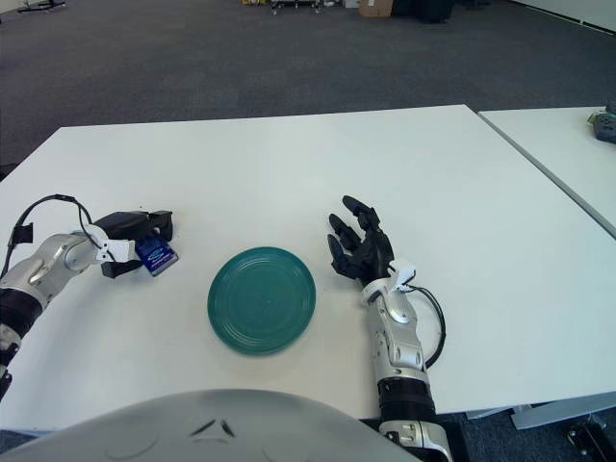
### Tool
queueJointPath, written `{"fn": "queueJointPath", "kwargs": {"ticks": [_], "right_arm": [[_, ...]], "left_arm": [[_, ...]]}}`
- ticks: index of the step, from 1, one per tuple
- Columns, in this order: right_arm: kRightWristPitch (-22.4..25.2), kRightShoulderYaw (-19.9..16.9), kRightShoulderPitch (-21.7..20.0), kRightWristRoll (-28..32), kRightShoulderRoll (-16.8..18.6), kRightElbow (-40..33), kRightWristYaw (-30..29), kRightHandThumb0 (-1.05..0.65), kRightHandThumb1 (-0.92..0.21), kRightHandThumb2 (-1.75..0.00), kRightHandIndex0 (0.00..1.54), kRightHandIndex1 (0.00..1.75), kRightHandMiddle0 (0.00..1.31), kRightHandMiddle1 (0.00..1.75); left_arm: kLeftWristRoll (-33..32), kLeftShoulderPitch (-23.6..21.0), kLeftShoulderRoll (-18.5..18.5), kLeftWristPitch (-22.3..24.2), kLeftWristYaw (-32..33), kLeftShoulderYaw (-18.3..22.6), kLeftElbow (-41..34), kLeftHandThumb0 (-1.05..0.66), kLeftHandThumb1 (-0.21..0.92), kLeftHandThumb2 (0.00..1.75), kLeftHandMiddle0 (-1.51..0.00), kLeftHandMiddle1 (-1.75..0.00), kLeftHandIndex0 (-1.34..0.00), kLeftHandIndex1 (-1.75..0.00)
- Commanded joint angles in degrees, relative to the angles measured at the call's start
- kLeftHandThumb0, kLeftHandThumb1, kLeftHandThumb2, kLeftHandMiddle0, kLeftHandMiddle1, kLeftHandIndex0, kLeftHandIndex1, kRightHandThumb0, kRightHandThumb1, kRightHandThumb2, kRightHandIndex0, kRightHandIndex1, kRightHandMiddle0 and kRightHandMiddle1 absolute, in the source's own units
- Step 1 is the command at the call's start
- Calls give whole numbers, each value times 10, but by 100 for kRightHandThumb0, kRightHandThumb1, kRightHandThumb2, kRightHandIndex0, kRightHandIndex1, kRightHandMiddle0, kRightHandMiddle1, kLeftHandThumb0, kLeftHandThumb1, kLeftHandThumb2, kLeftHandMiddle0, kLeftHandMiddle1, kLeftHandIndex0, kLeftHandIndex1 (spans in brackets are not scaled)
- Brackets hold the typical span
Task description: Put the gum into the plate.
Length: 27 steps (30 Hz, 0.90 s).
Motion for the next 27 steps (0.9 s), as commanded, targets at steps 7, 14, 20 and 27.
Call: {"fn": "queueJointPath", "kwargs": {"ticks": [7, 14, 20, 27], "right_arm": [[64, -10, 37, -3, -6, 39, -19, -45, -38, -85, 46, 1, 0, 82], [65, -8, 34, -6, -6, 43, -20, -41, -36, -88, 47, 1, 0, 84], [65, -4, 36, -9, -6, 40, -18, -46, -36, -88, 45, 0, 0, 81], [66, -2, 34, -10, -7, 41, -18, -46, -37, -86, 43, 0, 0, 77]], "left_arm": [[-122, 55, 24, 119, -25, 170, -255, 0, 24, 139, -68, -168, -45, -175], [-111, 87, -3, 191, -14, 206, -411, 0, 24, 141, -66, -172, -45, -175], [-106, 64, -24, 202, -19, 191, -448, 0, 17, 149, -70, -174, -50, -175], [-80, 70, -66, 228, -24, 152, -510, 0, 8, 158, -79, -169, -57, -175]]}}
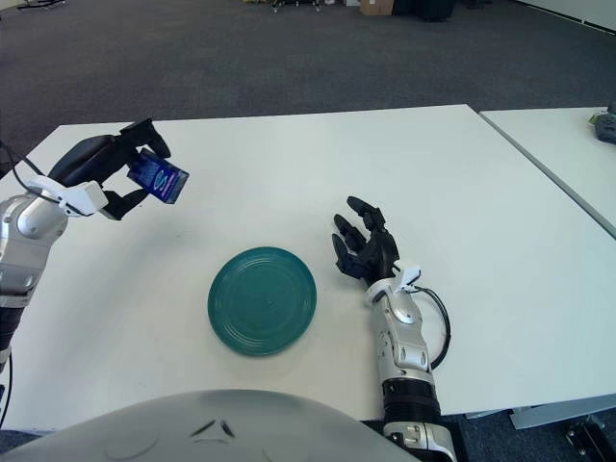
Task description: Put the gum into the plate.
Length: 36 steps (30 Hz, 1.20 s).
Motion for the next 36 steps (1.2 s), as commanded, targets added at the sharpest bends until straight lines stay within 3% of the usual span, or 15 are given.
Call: {"fn": "queueJointPath", "kwargs": {"ticks": [1, 12, 18, 22, 28, 36], "right_arm": [[56, 2, 34, -9, 1, 45, -12, -46, -37, -86, 43, 0, 0, 77], [53, 8, 29, -19, 8, 55, -21, -46, -37, -85, 43, 0, 0, 77], [55, 12, 26, -21, 14, 57, -25, -42, -36, -86, 41, 0, 0, 75], [60, 13, 23, -19, 18, 55, -30, -38, -35, -89, 41, 0, 0, 77], [61, 18, 22, -26, 22, 52, -39, -36, -35, -92, 41, 0, 0, 79], [69, 27, 24, -37, 21, 44, -48, -40, -38, -92, 43, 1, 0, 77]], "left_arm": [[8, 3, -17, 18, -11, -17, -29, 0, 7, 159, -81, -169, -58, -175], [30, -29, -38, 83, -119, -100, -145, 0, -1, 165, -88, -164, -64, -175], [8, -46, -73, 88, -152, -143, -144, 0, -2, 167, -88, -165, -65, -175], [18, -24, -97, 96, -156, -180, -150, 0, 0, 164, -86, -165, -64, -175], [40, -36, -117, 87, -153, -215, -124, 0, 2, 161, -85, -161, -64, -175], [74, -49, -102, 10, -153, -249, -63, 0, 3, 159, -80, -160, -68, -175]]}}
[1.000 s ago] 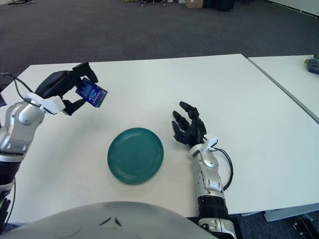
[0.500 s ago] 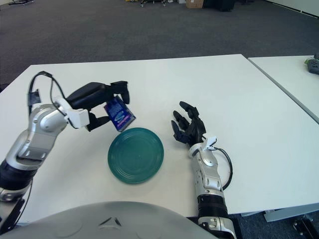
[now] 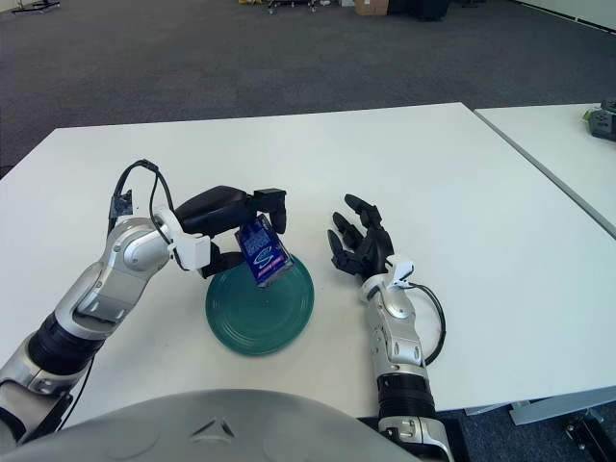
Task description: Put the gum into the plate.
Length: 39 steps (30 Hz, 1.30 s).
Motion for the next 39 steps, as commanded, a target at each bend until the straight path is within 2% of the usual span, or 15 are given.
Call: {"fn": "queueJointPath", "kwargs": {"ticks": [1, 3, 10, 12, 17, 21, 24, 27, 34, 37, 39], "right_arm": [[67, 7, 36, -7, 6, 39, -11, -43, -41, -89, 44, 1, 0, 76], [66, 7, 37, -9, 6, 39, -13, -45, -44, -85, 45, 1, 0, 74], [60, 11, 38, -23, 3, 40, -21, -49, -51, -78, 43, 0, 0, 70], [59, 12, 38, -27, 2, 39, -21, -52, -55, -73, 42, 0, 0, 67], [50, 14, 40, -32, 2, 38, -18, -58, -63, -64, 42, 0, 0, 65], [45, 16, 44, -36, 1, 37, -16, -62, -71, -56, 42, 0, 0, 65], [43, 17, 45, -38, 0, 37, -16, -64, -74, -52, 42, 0, 0, 65], [43, 15, 44, -36, 1, 40, -16, -62, -72, -52, 43, 0, 0, 65], [55, 8, 38, -24, 6, 44, -15, -54, -60, -65, 45, 0, 0, 73], [60, 7, 37, -20, 7, 43, -14, -52, -58, -67, 44, 0, 0, 75], [61, 7, 37, -18, 8, 43, -13, -52, -57, -68, 44, 0, 0, 75]], "left_arm": [[28, -14, 3, -27, 0, -26, 31, 0, 3, 159, -79, -160, -69, -175], [49, -18, -7, -35, -3, -50, 51, 0, 4, 158, -77, -161, -69, -175], [90, -30, -22, -27, -35, -89, 59, 0, 7, 155, -72, -162, -69, -175], [98, -36, -22, -27, -50, -95, 57, 0, 12, 152, -67, -166, -66, -175], [110, -76, -9, -38, -129, -116, 43, 0, 17, 147, -61, -170, -62, -175], [117, -98, -9, -21, -192, -123, 23, 0, 18, 145, -59, -169, -62, -174], [114, -113, -5, -25, -227, -126, 19, 0, 20, 143, -58, -168, -62, -173], [113, -120, -5, -25, -250, -129, 14, 0, 21, 141, -58, -166, -62, -173], [127, -100, -17, 24, -288, -128, -22, 0, 16, 143, -66, -154, -68, -174], [137, -98, -21, 44, -305, -132, -33, 0, 18, 143, -63, -157, -66, -175], [157, -85, -20, 36, -286, -146, -7, 0, 19, 141, -60, -160, -65, -174]]}}
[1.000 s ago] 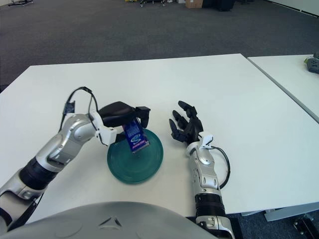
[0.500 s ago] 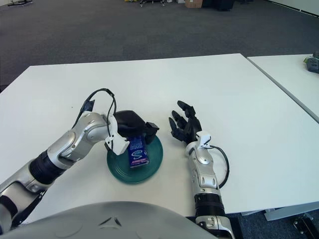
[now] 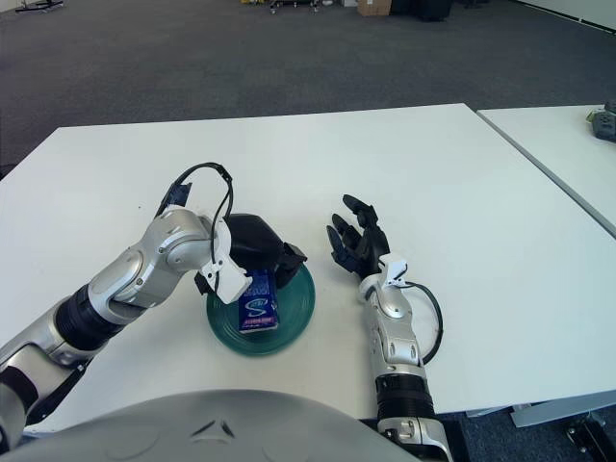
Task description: Put the gum into the plate.
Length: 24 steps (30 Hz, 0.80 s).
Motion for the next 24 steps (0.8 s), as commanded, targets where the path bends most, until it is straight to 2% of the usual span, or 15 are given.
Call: {"fn": "queueJointPath", "kwargs": {"ticks": [1, 4, 8, 10, 11, 12, 15, 18, 19, 21, 24], "right_arm": [[61, -1, 35, 8, 9, 45, -1, -52, -56, -68, 44, 0, 0, 76], [66, -2, 34, 11, 10, 44, -2, -52, -55, -68, 42, 0, 0, 75], [69, 0, 35, 10, 11, 41, -3, -54, -54, -69, 41, 0, 0, 74], [71, 1, 36, 9, 11, 38, -4, -57, -56, -67, 41, 0, 0, 72], [71, 1, 36, 7, 11, 38, -5, -58, -56, -66, 41, 0, 0, 72], [70, 2, 37, 5, 11, 37, -6, -59, -58, -64, 41, 0, 0, 71], [71, 4, 38, 1, 10, 34, -8, -62, -64, -58, 42, 0, 0, 69], [71, 4, 38, 0, 10, 34, -8, -63, -68, -55, 42, 0, 0, 67], [71, 4, 37, 0, 9, 35, -7, -63, -68, -54, 42, 0, 0, 67], [73, 5, 37, 1, 9, 35, -5, -62, -69, -53, 41, 0, 0, 67], [75, 4, 38, 6, 10, 32, -2, -61, -68, -52, 41, 0, 0, 66]], "left_arm": [[33, 18, 4, -3, 19, -20, 34, 0, 21, 139, -59, -162, -64, -172], [37, 47, 32, -37, 54, -12, 43, 0, 29, 129, -56, -164, -57, -168], [39, 60, 31, -54, 81, -1, 44, 0, 42, 109, -52, -156, -52, -162], [38, 63, 27, -57, 89, 3, 42, 0, 68, 71, -47, -147, -38, -161], [37, 67, 28, -58, 91, 5, 40, 0, 71, 66, -46, -146, -36, -160], [36, 74, 33, -61, 95, 10, 37, -13, 78, 54, -39, -138, -38, -158], [35, 85, 39, -65, 104, 18, 33, -54, 77, 40, -26, -118, -15, -142], [36, 90, 41, -77, 118, 24, 36, -72, 80, 32, -21, -98, -5, -132], [32, 89, 44, -85, 123, 26, 39, -74, 81, 31, -21, -95, -4, -130], [27, 87, 47, -97, 128, 30, 46, -82, 86, 22, -19, -76, -2, -121], [20, 83, 51, -118, 136, 33, 54, -87, 90, 15, -19, -57, 0, -110]]}}
